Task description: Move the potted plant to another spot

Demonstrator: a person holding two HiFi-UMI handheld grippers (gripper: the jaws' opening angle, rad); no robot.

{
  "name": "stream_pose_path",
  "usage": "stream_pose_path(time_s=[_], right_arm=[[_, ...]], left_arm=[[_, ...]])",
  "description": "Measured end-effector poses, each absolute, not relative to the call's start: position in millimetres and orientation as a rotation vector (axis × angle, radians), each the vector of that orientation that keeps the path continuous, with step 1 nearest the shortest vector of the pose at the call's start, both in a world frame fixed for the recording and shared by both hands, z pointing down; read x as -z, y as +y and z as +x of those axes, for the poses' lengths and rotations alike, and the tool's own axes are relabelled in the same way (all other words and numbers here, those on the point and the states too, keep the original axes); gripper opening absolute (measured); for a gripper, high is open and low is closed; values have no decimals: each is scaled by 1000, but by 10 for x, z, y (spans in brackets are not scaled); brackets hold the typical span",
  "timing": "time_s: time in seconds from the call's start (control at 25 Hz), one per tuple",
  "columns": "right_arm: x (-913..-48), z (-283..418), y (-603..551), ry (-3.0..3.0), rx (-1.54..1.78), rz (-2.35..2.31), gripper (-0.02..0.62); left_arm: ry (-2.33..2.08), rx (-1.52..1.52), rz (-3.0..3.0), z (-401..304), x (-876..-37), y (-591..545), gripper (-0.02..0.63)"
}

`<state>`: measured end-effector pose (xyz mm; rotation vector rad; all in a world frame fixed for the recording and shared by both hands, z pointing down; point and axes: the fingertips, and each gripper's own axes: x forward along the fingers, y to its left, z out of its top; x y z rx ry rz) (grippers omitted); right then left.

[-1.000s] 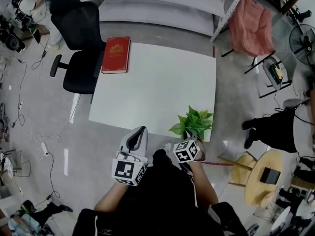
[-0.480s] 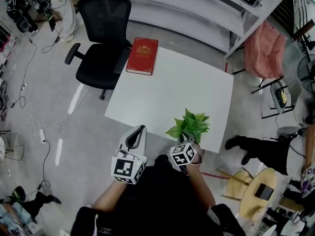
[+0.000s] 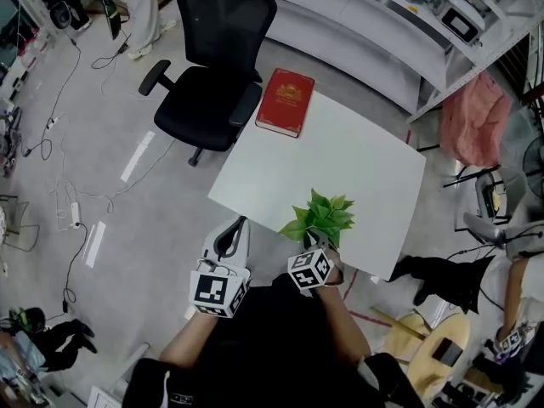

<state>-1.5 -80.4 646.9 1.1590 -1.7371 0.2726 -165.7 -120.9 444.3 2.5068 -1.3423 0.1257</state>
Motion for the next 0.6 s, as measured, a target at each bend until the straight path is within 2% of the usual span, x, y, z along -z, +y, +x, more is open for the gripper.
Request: stream_pose_path(time_s=[0.6], right_arm=[[-6538, -1379, -1465, -1851, -176, 1024, 15]], left_arm=[[-1497, -111, 2407, -2845, -4548, -1576, 18]])
